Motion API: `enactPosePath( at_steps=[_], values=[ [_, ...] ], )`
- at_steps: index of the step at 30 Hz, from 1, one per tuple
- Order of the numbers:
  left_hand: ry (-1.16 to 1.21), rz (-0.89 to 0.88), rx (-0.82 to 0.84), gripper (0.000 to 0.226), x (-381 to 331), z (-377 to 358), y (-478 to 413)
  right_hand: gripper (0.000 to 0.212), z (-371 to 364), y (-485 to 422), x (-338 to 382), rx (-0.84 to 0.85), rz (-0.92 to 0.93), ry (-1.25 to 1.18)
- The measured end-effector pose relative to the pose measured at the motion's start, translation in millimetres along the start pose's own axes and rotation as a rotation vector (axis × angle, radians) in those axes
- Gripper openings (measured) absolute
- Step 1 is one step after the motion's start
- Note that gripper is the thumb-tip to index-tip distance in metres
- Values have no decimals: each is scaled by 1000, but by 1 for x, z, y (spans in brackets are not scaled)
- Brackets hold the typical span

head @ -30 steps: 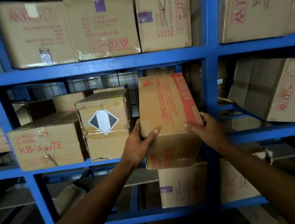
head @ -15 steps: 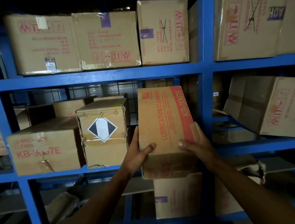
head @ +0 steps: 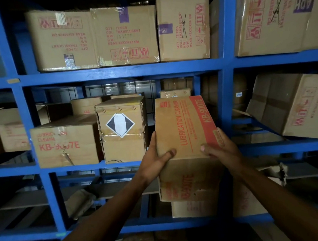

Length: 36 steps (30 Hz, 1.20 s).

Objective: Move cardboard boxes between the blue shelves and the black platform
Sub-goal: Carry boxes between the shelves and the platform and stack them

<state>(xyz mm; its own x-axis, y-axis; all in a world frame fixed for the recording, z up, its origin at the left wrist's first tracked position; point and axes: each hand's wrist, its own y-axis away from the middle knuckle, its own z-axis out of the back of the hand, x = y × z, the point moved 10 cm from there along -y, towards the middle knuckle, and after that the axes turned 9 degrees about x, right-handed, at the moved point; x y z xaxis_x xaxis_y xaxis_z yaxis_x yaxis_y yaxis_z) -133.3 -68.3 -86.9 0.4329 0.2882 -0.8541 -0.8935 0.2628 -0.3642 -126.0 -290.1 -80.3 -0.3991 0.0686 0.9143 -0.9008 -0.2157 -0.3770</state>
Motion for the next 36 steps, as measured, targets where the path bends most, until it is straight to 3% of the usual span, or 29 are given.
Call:
enactPosePath(
  at_steps=[3, 7, 17, 20, 26, 30, 36],
  values=[
    [4, 17, -23, 91, -1, 1, 30, 65, -12, 25, 4, 30, 6, -2],
    [23, 60, -42, 82, -3, 5, 80, 70, -34, 60, 3, 58, 6, 10],
    [-43, 158, -141, 114, 6, 52, 187, 62, -118, 110, 4, 214, 3, -44],
    [-76, 184, -199, 102, 7, 78, 208, 65, -153, 101, 5, 257, 9, -53],
    [-115, 239, -365, 94, 27, 154, 258, 69, -249, 75, 4, 434, 24, -66],
    [-178, 318, -514, 113, 51, 217, 303, 74, -330, 54, -5, 558, 18, -86],
    [-185, 480, -754, 112, 95, 280, 375, 62, -452, 32, -36, 776, -33, -108]
  ],
)
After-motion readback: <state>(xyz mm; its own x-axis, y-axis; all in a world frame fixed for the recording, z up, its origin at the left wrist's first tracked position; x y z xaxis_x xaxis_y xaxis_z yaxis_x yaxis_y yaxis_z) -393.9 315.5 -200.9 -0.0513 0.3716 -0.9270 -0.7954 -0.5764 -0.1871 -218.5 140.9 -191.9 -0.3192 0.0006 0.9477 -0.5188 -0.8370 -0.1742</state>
